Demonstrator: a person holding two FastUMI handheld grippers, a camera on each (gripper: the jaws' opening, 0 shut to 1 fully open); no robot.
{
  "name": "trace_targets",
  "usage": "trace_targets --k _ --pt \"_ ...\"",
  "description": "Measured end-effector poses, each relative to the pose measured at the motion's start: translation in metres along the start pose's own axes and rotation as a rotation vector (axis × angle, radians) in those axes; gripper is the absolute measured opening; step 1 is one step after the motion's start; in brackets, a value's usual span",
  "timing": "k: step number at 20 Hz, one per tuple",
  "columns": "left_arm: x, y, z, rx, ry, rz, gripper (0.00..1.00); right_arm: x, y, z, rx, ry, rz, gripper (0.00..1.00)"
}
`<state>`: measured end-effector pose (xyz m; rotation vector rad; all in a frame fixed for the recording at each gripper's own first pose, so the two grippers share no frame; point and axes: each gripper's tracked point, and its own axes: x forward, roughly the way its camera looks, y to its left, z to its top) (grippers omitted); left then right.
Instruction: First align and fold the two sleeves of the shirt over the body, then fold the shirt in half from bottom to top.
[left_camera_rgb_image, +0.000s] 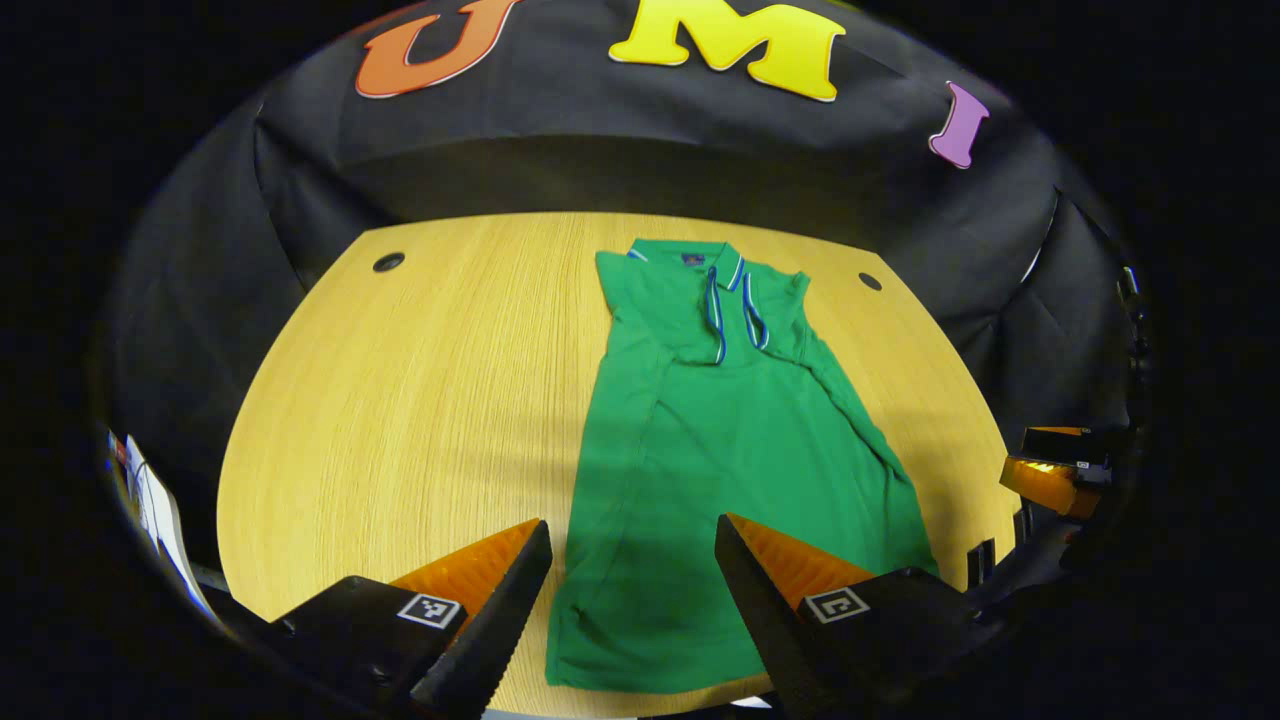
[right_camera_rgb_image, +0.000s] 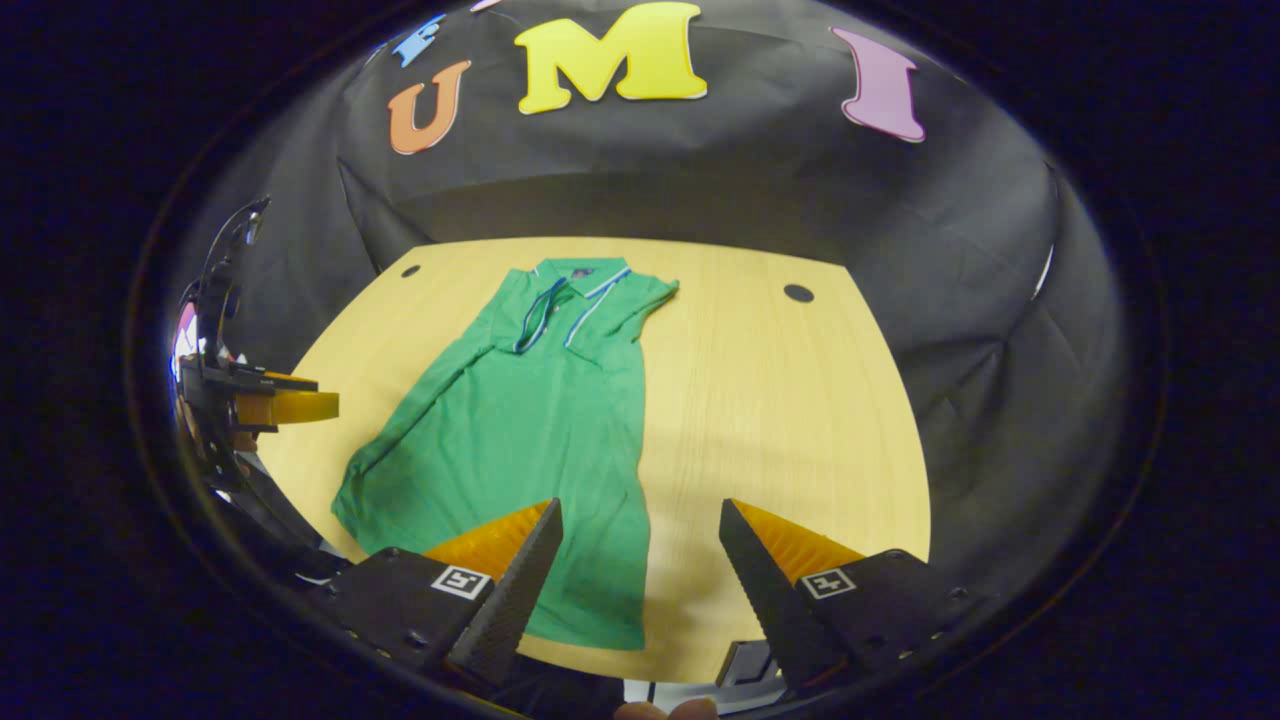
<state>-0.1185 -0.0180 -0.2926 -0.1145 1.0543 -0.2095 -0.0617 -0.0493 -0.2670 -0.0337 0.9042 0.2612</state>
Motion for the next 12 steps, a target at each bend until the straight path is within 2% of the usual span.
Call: trace_targets --k 4,6,7,12 --pt "0.003 0.026 -0.057 0.005 0.15 0.013 1.0 0.015 -0.005 -0.048 -0.012 0.131 -0.008 0.97" --pt "0.003 0.025 -0.072 0.024 0.208 0.011 1.0 0.018 -0.006 -0.066 -0.014 0.184 -0.005 0.94" --pt "0.004 0.025 -0.075 0.03 0.229 0.005 1.0 0.019 -0.006 -0.073 -0.013 0.202 -0.005 0.97" --pt "0.006 0.027 -0.087 0.057 0.299 0.008 1.0 0.026 0.001 -0.105 -0.023 0.293 -0.004 0.96"
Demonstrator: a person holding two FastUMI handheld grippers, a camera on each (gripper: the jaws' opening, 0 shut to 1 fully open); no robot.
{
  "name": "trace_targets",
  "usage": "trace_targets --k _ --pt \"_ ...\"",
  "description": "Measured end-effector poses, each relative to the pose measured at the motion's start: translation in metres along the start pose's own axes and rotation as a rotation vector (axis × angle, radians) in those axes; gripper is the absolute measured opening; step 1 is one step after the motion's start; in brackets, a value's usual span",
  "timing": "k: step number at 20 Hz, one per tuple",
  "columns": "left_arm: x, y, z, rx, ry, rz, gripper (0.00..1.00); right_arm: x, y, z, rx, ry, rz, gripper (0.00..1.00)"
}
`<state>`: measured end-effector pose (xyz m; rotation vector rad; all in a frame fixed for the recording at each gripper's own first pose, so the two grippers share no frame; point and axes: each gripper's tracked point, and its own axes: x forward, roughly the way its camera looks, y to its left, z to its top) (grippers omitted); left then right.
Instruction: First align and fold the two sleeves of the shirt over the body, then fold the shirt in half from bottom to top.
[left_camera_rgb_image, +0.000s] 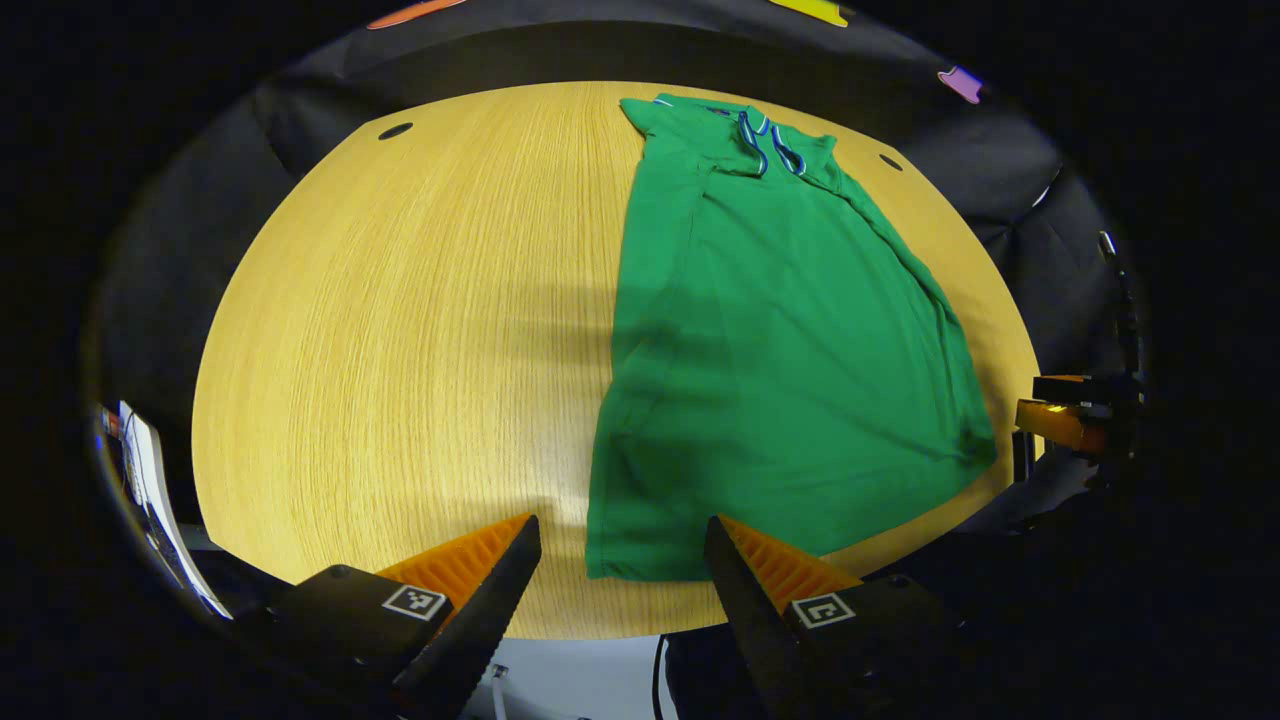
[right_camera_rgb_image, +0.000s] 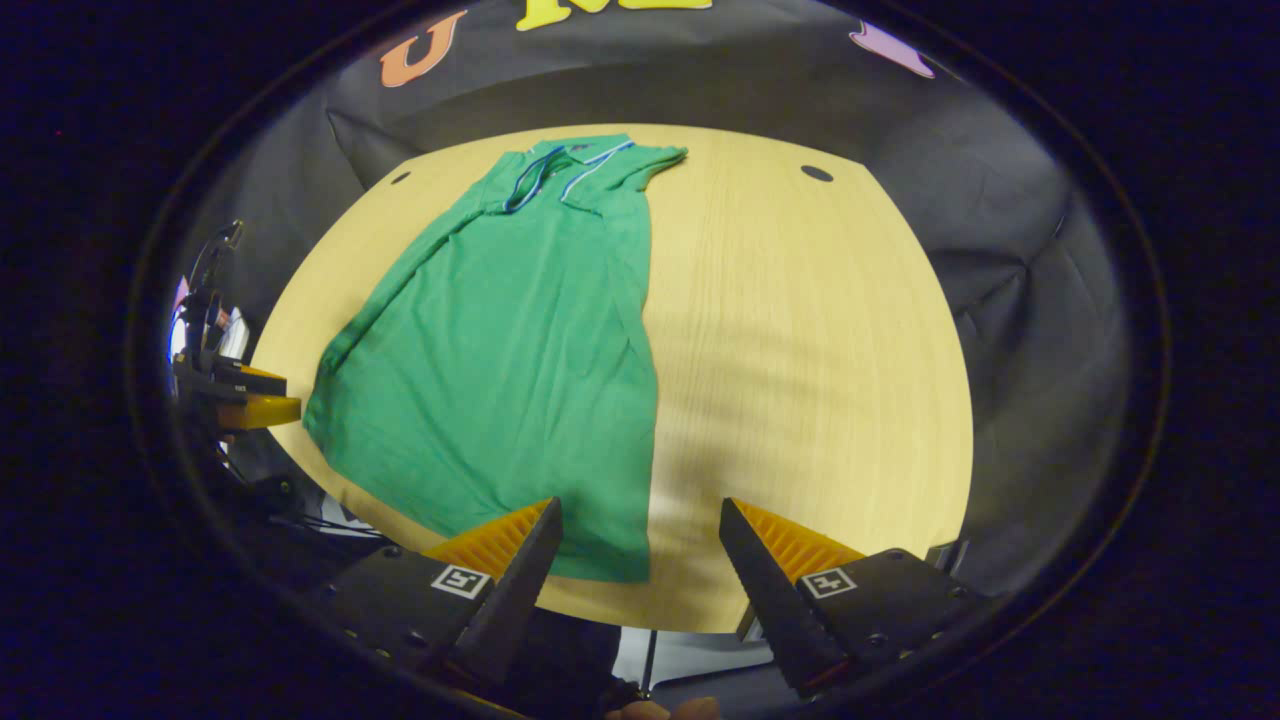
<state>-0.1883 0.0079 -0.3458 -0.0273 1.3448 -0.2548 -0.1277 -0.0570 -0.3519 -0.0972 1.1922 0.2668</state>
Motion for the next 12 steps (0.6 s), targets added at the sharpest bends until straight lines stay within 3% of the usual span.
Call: trace_targets --k 12 --pt "0.021 0.002 -0.02 -0.016 0.05 0.025 1.0 0.025 0.012 -0.028 -0.072 0.12 -0.016 0.97"
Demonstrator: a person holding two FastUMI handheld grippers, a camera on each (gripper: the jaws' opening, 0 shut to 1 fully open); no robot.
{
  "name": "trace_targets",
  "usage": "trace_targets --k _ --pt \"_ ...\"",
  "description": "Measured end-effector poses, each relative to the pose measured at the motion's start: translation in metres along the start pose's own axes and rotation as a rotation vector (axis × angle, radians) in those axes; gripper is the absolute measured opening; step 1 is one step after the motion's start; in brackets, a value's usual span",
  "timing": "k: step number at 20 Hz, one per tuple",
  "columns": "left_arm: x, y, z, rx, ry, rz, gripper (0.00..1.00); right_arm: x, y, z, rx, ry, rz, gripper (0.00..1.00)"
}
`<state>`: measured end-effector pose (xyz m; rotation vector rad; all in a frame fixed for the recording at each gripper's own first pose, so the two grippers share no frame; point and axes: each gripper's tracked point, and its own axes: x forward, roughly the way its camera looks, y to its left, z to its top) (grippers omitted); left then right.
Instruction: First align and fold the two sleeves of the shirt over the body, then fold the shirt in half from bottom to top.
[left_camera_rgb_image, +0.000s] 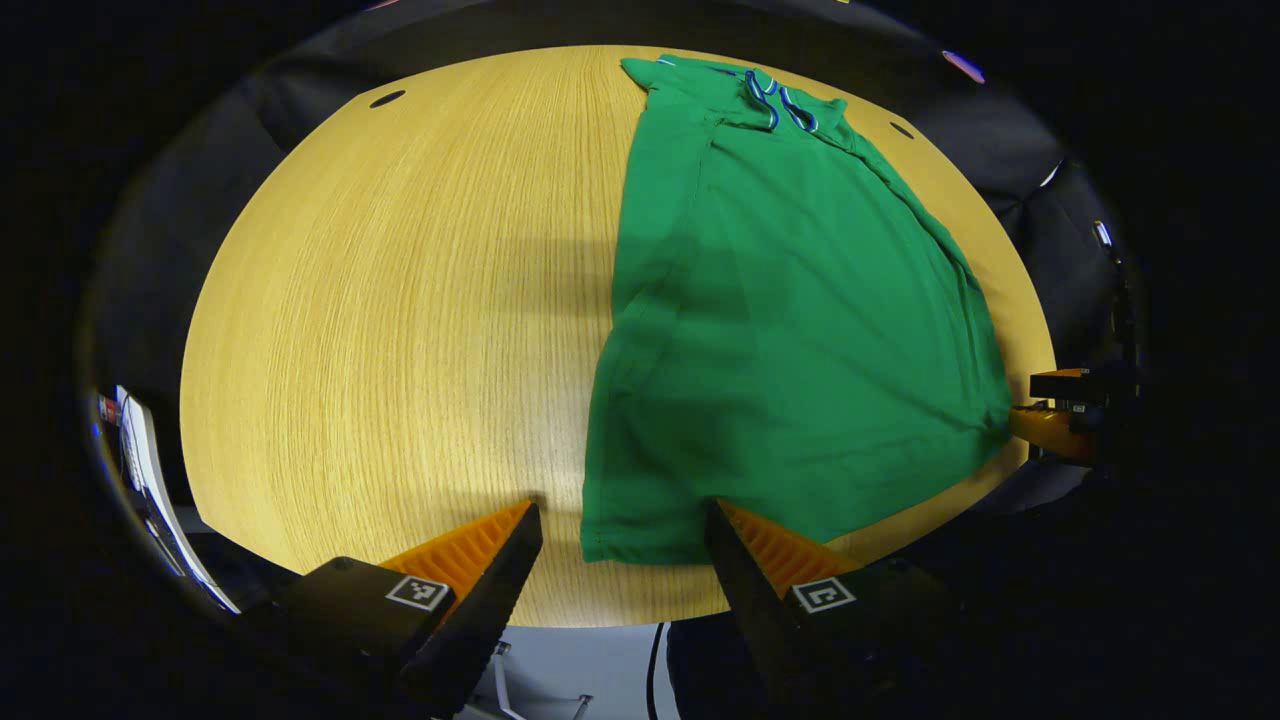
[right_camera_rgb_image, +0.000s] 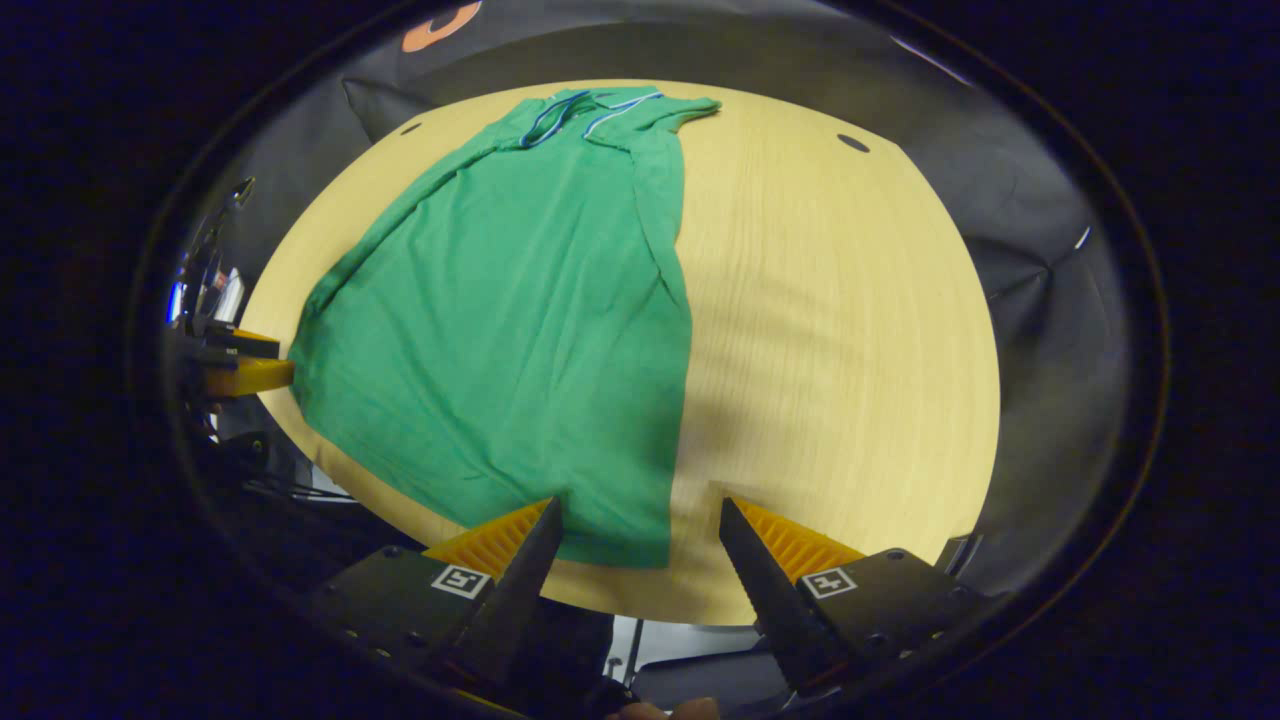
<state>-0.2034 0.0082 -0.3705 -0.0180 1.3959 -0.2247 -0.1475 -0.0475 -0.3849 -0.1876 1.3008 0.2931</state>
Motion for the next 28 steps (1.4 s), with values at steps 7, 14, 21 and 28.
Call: trace_targets --k 7,14,21,28 --pt "0.013 0.002 -0.01 -0.012 0.038 0.04 1.0 0.014 0.006 -0.016 -0.01 0.073 -0.001 0.95" --pt "0.014 0.001 -0.011 -0.02 0.071 0.055 1.0 0.017 0.008 -0.016 0.007 0.101 0.006 0.74" --pt "0.015 -0.016 -0.011 0.041 0.115 0.016 0.64 0.014 0.015 -0.009 0.089 0.101 0.066 0.23" --pt "0.016 -0.021 -0.011 -0.002 0.117 -0.082 0.08 0.019 0.017 -0.011 0.113 0.111 0.085 0.0"
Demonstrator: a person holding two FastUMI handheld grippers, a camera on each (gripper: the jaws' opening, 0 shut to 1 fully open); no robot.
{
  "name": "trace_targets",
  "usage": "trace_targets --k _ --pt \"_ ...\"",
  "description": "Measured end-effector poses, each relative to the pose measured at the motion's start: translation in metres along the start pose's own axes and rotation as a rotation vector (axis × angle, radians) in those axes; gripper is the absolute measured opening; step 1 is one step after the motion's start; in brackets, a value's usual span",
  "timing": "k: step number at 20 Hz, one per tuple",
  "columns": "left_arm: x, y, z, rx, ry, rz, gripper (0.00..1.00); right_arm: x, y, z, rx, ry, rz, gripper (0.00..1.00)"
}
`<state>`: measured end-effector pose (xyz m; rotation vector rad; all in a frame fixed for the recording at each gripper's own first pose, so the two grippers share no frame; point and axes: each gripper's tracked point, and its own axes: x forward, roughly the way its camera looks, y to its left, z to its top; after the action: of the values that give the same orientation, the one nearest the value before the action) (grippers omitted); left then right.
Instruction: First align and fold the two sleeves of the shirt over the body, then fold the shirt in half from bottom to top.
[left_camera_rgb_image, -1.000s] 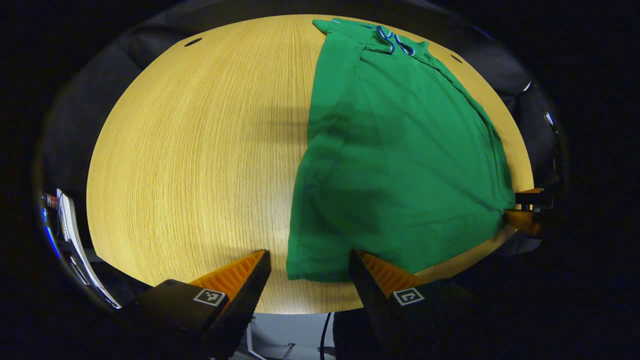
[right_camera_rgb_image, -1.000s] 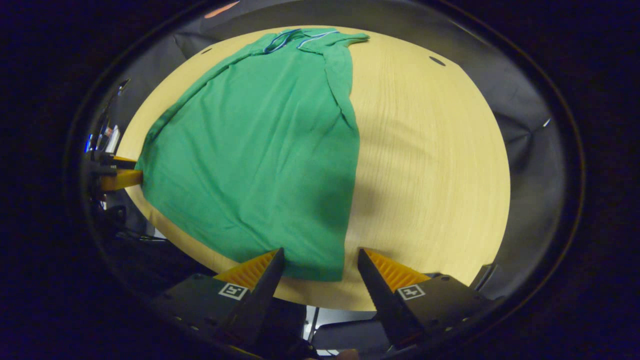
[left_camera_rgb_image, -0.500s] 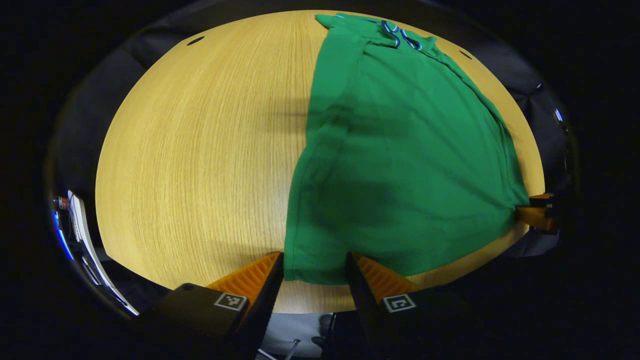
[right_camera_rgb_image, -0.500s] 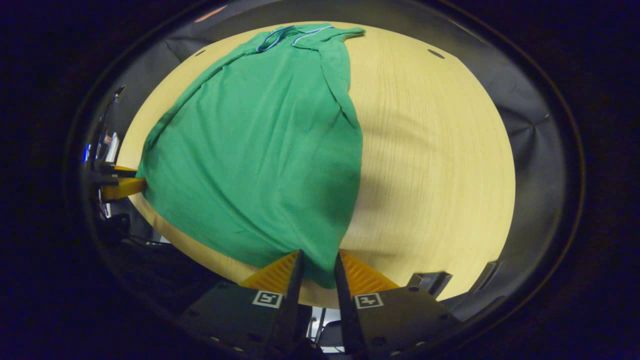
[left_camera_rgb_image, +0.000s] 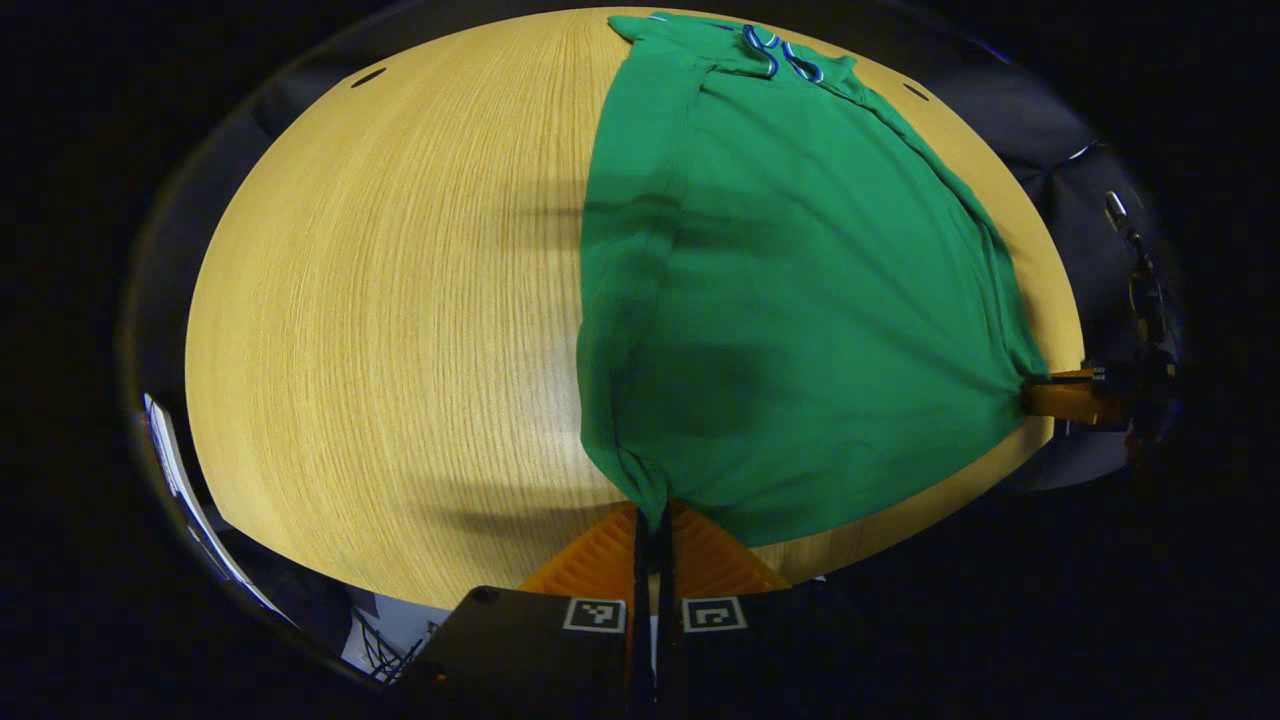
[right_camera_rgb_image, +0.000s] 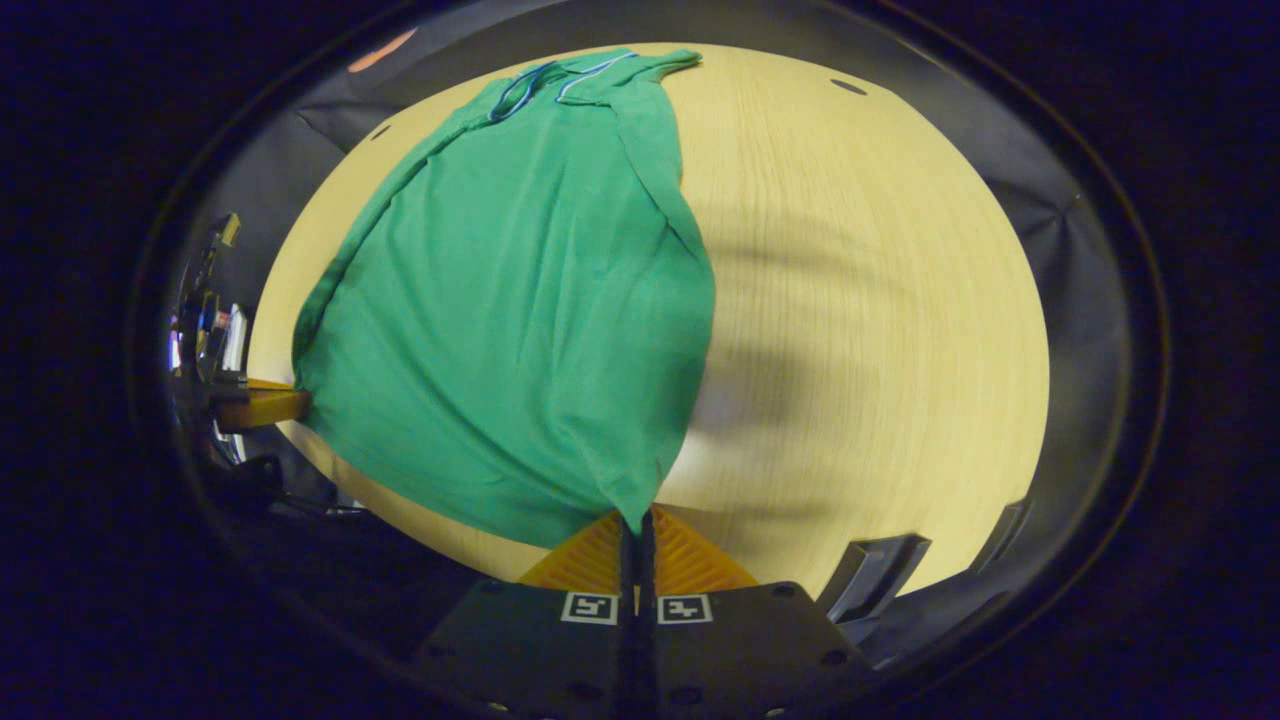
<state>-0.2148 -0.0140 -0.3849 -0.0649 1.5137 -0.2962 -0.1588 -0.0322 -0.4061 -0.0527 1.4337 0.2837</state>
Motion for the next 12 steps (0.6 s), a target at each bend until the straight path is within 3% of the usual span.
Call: trace_targets --k 6,12 --pt "-0.008 -0.005 -0.008 -0.023 0.043 -0.046 0.08 -0.006 -0.001 0.0 -0.023 0.003 -0.009 0.0" --pt "-0.039 -0.014 0.01 -0.004 0.003 -0.089 0.07 -0.035 -0.002 0.017 -0.029 -0.033 0.014 0.0"
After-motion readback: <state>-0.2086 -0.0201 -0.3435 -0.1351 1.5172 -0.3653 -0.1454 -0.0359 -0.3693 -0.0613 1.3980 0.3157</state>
